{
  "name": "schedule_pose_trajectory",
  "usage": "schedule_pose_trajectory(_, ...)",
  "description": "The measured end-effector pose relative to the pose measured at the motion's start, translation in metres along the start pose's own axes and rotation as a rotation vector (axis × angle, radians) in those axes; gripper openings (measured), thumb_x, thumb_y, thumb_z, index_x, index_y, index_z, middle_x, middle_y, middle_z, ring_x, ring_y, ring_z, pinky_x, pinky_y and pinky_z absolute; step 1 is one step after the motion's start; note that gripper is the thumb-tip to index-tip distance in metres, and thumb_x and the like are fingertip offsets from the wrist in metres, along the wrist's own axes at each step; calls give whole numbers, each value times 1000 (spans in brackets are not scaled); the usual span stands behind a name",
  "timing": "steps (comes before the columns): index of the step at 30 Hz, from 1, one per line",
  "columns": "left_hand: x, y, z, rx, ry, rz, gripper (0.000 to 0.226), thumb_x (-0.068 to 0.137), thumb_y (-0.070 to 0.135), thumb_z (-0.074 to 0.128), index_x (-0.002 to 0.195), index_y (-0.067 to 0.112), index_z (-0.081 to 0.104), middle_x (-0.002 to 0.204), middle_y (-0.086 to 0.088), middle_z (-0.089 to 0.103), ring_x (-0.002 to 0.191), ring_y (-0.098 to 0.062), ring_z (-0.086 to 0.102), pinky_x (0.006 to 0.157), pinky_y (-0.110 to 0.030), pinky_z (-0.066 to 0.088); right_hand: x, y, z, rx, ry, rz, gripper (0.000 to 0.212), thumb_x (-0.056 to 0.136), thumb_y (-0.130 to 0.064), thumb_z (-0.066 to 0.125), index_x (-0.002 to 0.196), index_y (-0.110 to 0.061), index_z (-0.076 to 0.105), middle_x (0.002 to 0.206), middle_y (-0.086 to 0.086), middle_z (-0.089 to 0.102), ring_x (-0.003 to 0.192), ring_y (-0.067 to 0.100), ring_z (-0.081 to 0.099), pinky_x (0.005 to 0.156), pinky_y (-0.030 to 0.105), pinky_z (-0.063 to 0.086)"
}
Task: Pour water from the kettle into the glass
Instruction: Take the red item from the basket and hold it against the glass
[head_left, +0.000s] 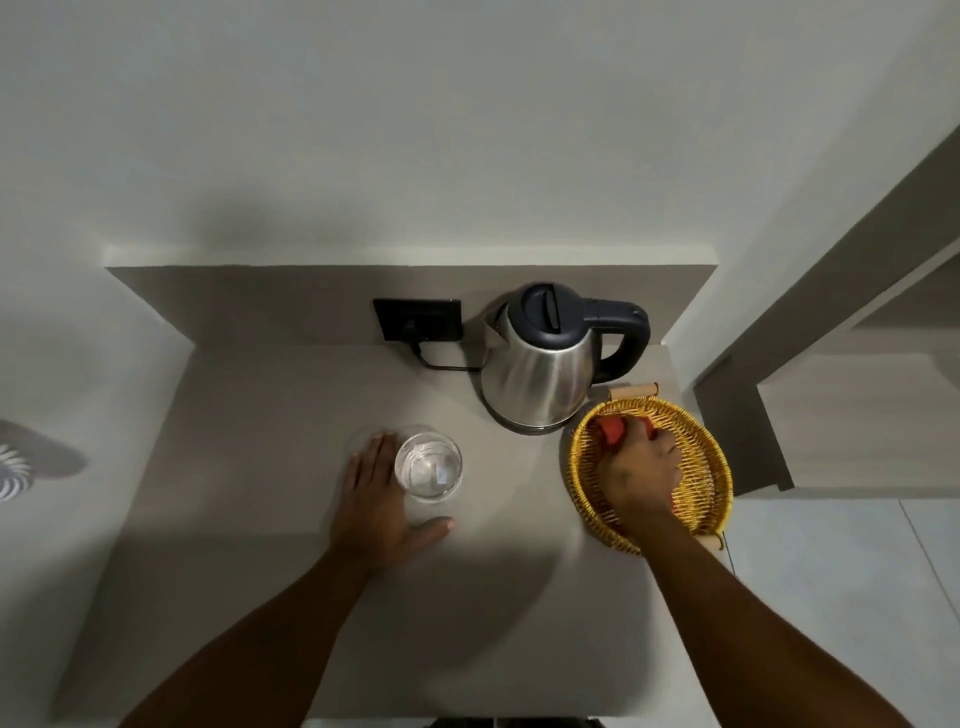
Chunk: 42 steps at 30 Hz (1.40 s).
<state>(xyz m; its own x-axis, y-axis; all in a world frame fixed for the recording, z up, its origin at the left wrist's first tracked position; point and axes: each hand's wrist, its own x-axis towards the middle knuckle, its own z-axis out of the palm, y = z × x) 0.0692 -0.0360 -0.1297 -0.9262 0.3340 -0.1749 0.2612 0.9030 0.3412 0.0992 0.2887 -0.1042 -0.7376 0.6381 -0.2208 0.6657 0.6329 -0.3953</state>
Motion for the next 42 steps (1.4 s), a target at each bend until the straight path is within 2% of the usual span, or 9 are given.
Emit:
schedule_pose_trajectory(5,14,5,-15,-434,75,-43,93,50,44,101,132,23,64,134,1,69,133,-27,59,117,-62,37,-43,-27,-2,289,189,-192,64,84,-28,70,139,-24,39,134,16,41,122,33,38,102,46,38)
schedule_pose_trajectory(11,21,18,-18,-685,60,-120,85,50,7,101,126,19,66,127,-11,69,124,-30,63,110,-51,44,-114,-60,47,159,-30,-419,76,83,-42,66,147,-32,27,145,11,32,129,31,33,105,50,36)
schedule_pose_trajectory(14,22,15,-38,-671,115,-186,95,45,22,101,129,28,58,136,-12,62,128,-35,61,112,-65,44,-123,-46,67,-11,-114,-436,77,87,-54,55,151,-28,21,153,12,27,134,33,31,109,52,32)
schedule_pose_trajectory(22,9,-7,-90,-542,196,-208,110,48,39,100,145,14,55,149,-11,56,146,-38,48,119,-67,39,-88,-93,94,-54,-66,-532,73,90,-71,34,148,-26,29,154,15,28,136,36,28,112,53,25)
schedule_pose_trajectory(26,3,-16,-97,-549,228,-220,110,49,39,96,146,11,52,150,-13,55,148,-39,47,120,-69,36,-112,-120,114,-166,-181,-801,76,91,-72,22,150,-24,27,158,15,22,140,37,23,115,55,20)
schedule_pose_trajectory(30,1,-23,-98,-536,228,-211,113,49,36,103,147,12,52,151,-12,54,147,-39,47,120,-69,36,-141,-68,117,-218,-215,-1005,66,97,-65,28,151,-28,26,158,14,25,139,39,28,115,55,17)
schedule_pose_trajectory(33,-2,-25,-96,-533,224,-221,113,47,40,98,147,13,52,152,-12,54,149,-39,45,121,-68,34,-120,-38,97,-232,-146,-870,63,95,-66,29,150,-34,24,153,11,30,132,37,34,106,58,31)
schedule_pose_trajectory(37,-12,-28,-92,-529,233,-254,113,48,45,98,148,19,51,153,-7,53,149,-37,45,121,-69,36,-75,-85,97,-266,-30,-660,62,93,-62,32,147,-30,27,146,15,33,123,39,37,99,55,36)
schedule_pose_trajectory(42,-22,-38,-85,-494,248,-276,112,55,45,102,150,24,47,159,-4,48,154,-33,40,126,-68,27,-110,-145,125,-273,-120,-787,58,92,-58,39,142,-28,37,146,15,35,124,36,36,101,51,33)
